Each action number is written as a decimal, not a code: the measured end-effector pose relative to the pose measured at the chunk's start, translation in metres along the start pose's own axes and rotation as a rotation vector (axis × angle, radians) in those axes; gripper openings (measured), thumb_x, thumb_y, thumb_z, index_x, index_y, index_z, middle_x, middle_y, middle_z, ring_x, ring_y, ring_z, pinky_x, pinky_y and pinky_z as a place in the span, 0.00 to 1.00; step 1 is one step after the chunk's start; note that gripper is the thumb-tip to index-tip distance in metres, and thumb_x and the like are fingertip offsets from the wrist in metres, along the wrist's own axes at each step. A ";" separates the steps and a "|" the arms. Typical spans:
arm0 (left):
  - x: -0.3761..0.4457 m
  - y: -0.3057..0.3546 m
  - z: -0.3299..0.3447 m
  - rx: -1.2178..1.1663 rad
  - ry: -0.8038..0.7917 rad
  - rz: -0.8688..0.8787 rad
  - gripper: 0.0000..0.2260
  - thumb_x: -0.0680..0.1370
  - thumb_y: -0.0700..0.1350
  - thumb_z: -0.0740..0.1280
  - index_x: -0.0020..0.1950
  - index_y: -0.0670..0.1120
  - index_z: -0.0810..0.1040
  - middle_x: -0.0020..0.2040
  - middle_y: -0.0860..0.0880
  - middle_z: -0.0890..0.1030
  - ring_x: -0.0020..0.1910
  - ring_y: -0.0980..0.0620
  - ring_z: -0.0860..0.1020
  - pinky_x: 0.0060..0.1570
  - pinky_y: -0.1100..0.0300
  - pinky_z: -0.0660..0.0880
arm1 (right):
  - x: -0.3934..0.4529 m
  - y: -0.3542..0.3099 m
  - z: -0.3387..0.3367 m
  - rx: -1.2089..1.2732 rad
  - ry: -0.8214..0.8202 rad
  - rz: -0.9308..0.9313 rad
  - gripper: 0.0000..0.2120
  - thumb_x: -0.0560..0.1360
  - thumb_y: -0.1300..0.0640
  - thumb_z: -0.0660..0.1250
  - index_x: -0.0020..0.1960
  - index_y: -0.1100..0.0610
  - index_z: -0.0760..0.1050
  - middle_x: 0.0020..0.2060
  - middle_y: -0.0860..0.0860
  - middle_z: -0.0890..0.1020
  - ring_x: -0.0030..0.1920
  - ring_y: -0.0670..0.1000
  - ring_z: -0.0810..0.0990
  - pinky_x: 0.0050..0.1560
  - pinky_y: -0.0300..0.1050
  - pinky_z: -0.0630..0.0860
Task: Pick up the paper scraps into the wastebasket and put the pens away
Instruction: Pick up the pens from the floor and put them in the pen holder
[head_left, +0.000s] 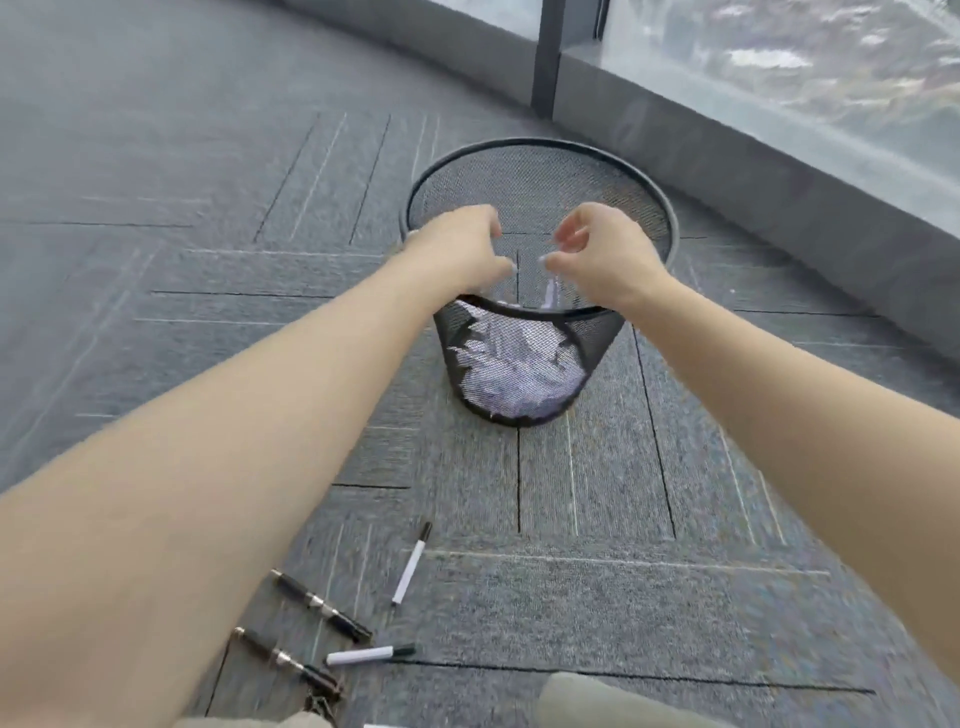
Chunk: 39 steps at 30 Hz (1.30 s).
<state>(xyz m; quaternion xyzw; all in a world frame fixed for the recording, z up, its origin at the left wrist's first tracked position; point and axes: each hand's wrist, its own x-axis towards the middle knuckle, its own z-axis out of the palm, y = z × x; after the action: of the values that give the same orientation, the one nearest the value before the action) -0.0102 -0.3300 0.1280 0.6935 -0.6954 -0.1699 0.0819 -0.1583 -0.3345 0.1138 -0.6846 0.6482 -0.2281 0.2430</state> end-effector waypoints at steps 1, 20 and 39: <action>-0.001 -0.002 0.001 0.016 -0.004 0.045 0.13 0.75 0.48 0.66 0.60 0.50 0.76 0.61 0.48 0.78 0.62 0.45 0.74 0.64 0.50 0.70 | -0.003 0.000 0.002 -0.035 -0.003 -0.011 0.12 0.72 0.50 0.69 0.53 0.51 0.75 0.54 0.48 0.80 0.57 0.51 0.78 0.63 0.56 0.70; -0.177 -0.205 0.102 0.103 -0.233 0.210 0.16 0.74 0.39 0.60 0.60 0.46 0.78 0.59 0.43 0.77 0.57 0.40 0.75 0.56 0.51 0.71 | -0.117 -0.064 0.147 -0.775 -0.729 -0.898 0.15 0.76 0.57 0.60 0.62 0.51 0.71 0.59 0.51 0.75 0.61 0.54 0.74 0.59 0.51 0.70; -0.250 -0.263 0.196 0.453 -0.262 0.377 0.09 0.69 0.37 0.60 0.47 0.44 0.76 0.44 0.45 0.81 0.40 0.45 0.80 0.35 0.55 0.74 | -0.215 -0.003 0.258 -0.490 -0.856 -0.387 0.10 0.77 0.51 0.56 0.52 0.57 0.66 0.42 0.52 0.75 0.37 0.53 0.73 0.37 0.46 0.69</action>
<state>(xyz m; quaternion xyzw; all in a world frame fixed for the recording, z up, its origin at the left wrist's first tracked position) 0.1738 -0.0529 -0.1151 0.5253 -0.8363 -0.0807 -0.1348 -0.0058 -0.1105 -0.0849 -0.8602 0.3871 0.1893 0.2725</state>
